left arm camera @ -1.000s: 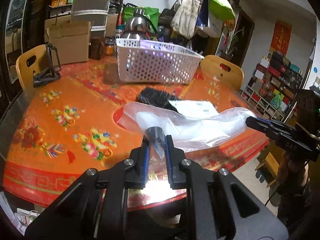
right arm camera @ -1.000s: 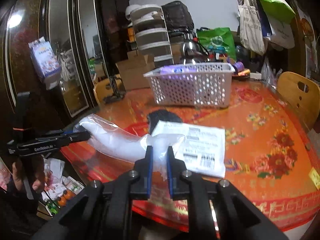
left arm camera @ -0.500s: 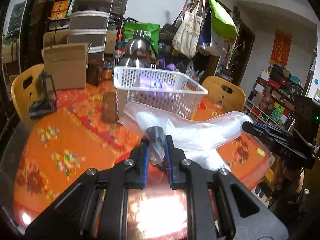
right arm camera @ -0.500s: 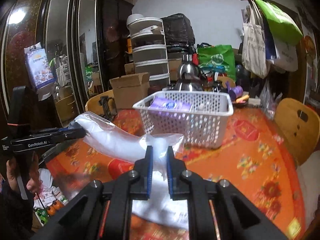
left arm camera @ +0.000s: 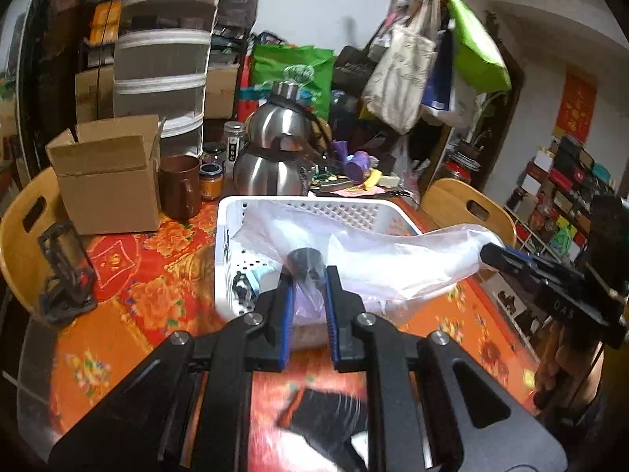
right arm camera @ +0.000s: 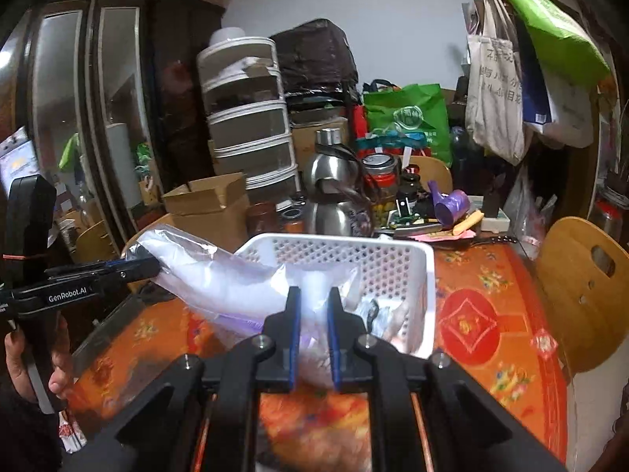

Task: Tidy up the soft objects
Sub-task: 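Carry the clear plastic bag into the white basket and open both tools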

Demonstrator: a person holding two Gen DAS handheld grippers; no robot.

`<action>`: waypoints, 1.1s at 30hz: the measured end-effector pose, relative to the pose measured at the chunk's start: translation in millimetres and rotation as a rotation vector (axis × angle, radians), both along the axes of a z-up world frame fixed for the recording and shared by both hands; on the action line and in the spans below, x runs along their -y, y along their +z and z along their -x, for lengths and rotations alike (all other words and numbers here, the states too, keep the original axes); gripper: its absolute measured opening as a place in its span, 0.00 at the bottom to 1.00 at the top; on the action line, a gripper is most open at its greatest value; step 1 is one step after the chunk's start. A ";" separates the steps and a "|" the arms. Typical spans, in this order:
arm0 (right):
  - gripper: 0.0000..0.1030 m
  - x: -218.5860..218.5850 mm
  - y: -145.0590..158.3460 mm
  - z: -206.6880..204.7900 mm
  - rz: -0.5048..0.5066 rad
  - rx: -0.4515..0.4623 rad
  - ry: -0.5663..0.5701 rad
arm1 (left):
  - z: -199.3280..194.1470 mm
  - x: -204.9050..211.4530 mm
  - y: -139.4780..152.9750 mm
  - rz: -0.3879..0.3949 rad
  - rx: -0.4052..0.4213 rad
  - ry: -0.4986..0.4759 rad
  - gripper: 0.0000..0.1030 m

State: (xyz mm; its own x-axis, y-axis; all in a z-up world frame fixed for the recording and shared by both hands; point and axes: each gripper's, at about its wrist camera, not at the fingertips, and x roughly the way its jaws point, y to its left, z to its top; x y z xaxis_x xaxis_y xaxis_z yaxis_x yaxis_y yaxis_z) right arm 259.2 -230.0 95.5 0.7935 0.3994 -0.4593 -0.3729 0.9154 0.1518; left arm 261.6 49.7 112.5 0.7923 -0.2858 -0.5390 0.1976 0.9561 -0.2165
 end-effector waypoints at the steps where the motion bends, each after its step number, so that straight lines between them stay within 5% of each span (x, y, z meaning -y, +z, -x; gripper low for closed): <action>1: 0.10 -0.6 -1.3 -14.1 0.008 -0.019 -0.005 | -16.3 -0.9 0.8 0.008 -0.015 0.005 0.13; 11: 0.10 -5.9 -26.7 -93.1 0.054 -0.107 -0.060 | -132.9 12.9 -32.6 -0.029 -0.177 0.070 0.13; 14: 0.11 -6.2 -36.8 -100.8 0.060 -0.130 -0.063 | -141.2 17.5 -45.0 -0.046 -0.200 0.080 0.24; 17: 0.27 -4.4 -42.1 -102.6 0.088 -0.109 -0.109 | -145.6 20.7 -52.7 -0.081 -0.205 0.098 0.60; 21: 0.64 0.9 -47.0 -101.3 0.116 -0.116 -0.131 | -137.3 21.9 -56.0 -0.134 -0.155 0.123 0.69; 33: 0.66 0.0 -50.6 -70.6 0.108 -0.118 -0.110 | -103.5 16.6 -53.5 -0.125 -0.144 0.106 0.75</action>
State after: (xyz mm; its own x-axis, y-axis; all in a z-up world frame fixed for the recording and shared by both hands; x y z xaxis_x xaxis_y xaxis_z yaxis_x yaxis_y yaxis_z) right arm 329.8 -229.9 44.9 0.7680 0.2563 -0.5870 -0.2549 0.9630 0.0871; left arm 365.2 33.2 59.0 0.7269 -0.1289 -0.6746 0.0700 0.9910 -0.1140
